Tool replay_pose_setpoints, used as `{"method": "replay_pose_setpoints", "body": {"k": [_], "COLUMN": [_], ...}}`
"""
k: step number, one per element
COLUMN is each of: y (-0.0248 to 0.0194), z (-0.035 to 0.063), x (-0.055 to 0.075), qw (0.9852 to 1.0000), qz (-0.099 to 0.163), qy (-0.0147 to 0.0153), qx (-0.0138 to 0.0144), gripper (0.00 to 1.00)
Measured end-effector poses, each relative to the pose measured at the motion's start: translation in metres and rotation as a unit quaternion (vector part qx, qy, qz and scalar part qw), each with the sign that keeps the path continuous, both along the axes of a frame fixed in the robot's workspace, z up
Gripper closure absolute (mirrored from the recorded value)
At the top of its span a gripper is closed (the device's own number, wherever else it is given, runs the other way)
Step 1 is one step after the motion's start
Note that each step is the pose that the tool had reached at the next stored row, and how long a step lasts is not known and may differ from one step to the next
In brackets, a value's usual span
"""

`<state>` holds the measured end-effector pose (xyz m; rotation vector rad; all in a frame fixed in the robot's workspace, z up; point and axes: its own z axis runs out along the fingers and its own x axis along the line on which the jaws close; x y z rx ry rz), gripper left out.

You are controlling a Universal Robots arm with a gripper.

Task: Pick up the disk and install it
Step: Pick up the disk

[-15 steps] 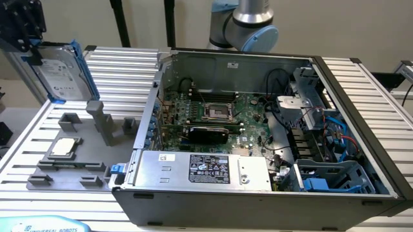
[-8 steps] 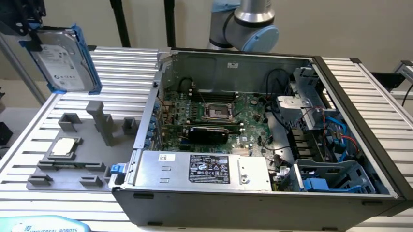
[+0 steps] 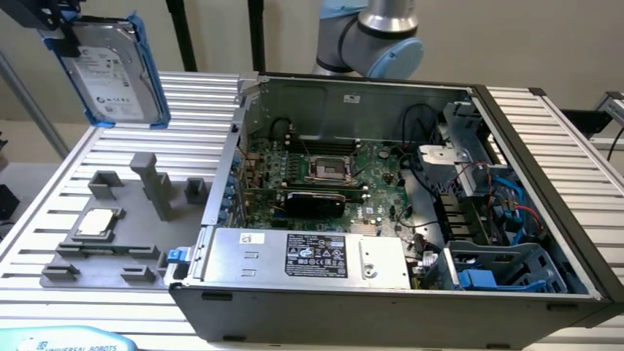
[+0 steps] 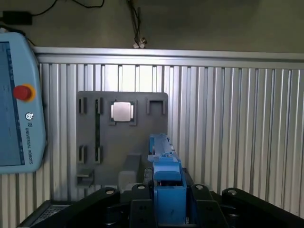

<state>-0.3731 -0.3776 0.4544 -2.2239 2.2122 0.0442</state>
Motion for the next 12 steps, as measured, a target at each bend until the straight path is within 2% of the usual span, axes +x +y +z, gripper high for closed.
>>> {"method": "replay_pose_setpoints", "body": {"k": [12], "y": [-0.002], "z": [0.0095], "x": [0.054], "qw": [1.0], "qz": [0.0], "qy": [0.0014], "qx": [0.0001], "gripper": [0.67]}}
